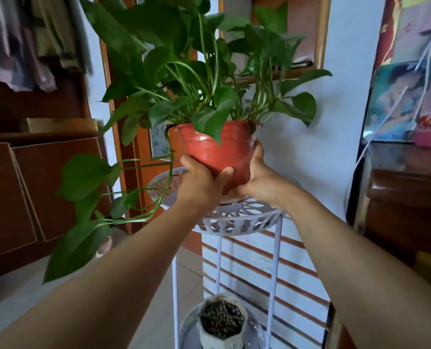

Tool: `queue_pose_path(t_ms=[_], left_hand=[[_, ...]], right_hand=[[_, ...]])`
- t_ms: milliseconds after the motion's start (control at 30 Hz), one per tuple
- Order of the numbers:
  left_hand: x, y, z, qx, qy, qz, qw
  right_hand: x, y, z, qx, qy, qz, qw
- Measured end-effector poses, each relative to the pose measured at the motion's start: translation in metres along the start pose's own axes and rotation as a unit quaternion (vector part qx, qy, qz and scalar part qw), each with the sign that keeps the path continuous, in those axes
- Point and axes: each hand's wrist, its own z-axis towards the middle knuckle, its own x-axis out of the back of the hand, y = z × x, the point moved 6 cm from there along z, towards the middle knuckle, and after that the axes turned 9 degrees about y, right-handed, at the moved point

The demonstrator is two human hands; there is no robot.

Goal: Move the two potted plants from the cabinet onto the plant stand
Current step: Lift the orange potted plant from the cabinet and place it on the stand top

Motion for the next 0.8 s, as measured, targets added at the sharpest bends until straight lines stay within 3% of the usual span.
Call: queue_pose_path(t_ms=[500,800], left_hand=[[-0.01,-0.003,-0.001,0.008,-0.044,0.133,0.99],[-0.016,-0.005,-0.001,-0.021,-0.079,0.202,0.976]], right_hand=[[0.003,0.008,0.001,-0.055,-0.013,-0.152,0.987],[0.004,0.015,0.007,-0.062,0.042,-0.195,0.978]])
